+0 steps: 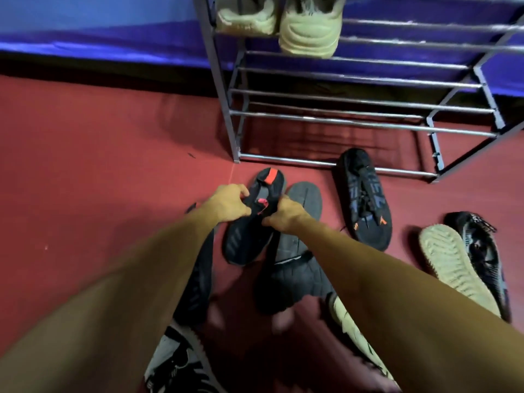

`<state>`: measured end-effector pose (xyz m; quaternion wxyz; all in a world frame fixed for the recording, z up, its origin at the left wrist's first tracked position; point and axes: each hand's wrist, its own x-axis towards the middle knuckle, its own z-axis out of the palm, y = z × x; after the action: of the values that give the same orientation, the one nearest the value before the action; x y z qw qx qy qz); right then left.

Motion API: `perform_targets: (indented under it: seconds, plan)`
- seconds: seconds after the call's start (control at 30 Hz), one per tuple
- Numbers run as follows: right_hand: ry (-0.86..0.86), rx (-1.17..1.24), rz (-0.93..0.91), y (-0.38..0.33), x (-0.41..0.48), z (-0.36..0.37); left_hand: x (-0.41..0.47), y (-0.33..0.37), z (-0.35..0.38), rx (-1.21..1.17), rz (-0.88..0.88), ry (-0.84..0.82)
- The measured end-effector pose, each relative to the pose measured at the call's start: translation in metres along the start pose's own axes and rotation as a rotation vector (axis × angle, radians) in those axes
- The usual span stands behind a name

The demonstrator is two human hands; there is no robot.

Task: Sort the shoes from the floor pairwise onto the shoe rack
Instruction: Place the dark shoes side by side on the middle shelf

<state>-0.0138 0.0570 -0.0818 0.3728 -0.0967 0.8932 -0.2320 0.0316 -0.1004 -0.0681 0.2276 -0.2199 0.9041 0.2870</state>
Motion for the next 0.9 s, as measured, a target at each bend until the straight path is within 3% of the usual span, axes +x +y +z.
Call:
perform_targets:
  seconds: [0.3, 0.5, 0.67, 0.77, 0.9]
  plan:
    - [0.135, 0.051, 0.074, -0.001, 0.028, 0.019, 0.022, -0.03, 0.024, -0.012, -0.082, 0.001]
    - [0.137, 0.122, 0.054, 0.007, 0.031, 0.021, 0.026, -0.03, 0.043, 0.123, -0.073, -0.03]
    - [0.079, 0.292, 0.017, 0.009, 0.022, 0.02, 0.015, -0.031, 0.04, -0.02, -0.105, -0.008]
    - [0.005, 0.458, 0.009, 0.003, 0.01, 0.011, 0.0, -0.029, 0.04, -0.139, -0.072, 0.076]
    - [0.036, 0.558, -0.041, 0.0, -0.016, -0.01, -0.031, -0.008, 0.023, -0.175, 0.037, 0.198]
